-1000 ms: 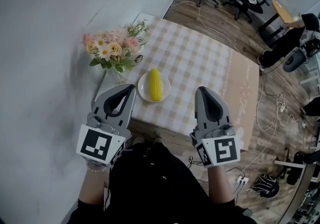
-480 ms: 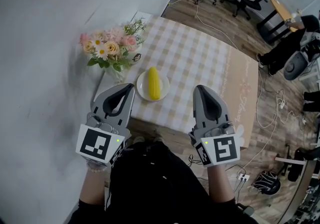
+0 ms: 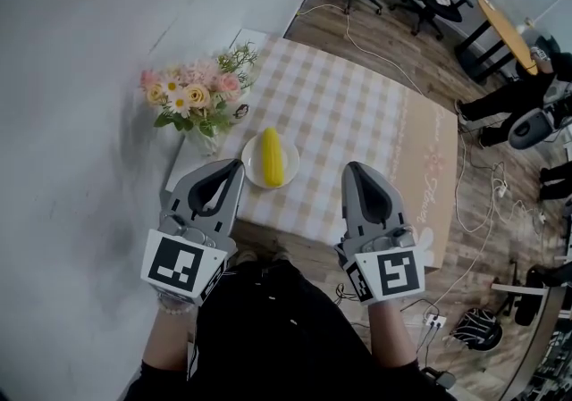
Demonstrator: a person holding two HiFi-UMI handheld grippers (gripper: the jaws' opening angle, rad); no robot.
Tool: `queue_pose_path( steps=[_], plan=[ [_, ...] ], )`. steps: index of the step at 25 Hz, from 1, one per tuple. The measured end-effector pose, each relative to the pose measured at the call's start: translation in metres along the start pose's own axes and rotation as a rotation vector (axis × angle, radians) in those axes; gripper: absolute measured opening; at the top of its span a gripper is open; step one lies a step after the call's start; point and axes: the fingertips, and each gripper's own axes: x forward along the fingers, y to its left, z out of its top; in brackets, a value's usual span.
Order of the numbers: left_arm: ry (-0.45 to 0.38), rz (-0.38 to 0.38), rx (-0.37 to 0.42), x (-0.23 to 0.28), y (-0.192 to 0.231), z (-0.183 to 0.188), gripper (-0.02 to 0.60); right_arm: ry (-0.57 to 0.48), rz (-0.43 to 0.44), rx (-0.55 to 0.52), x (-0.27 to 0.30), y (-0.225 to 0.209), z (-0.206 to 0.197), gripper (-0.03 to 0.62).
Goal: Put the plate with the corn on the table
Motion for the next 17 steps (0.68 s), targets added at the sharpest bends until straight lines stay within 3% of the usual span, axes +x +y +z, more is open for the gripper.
queue_pose_path(
  steps=[17],
  plan=[
    [0.086,-0.098,-0.068,0.006,-0.022,-0.012,0.012,0.033,0.005,-0.001,-0.001,0.007,-0.007,0.04]
  ],
)
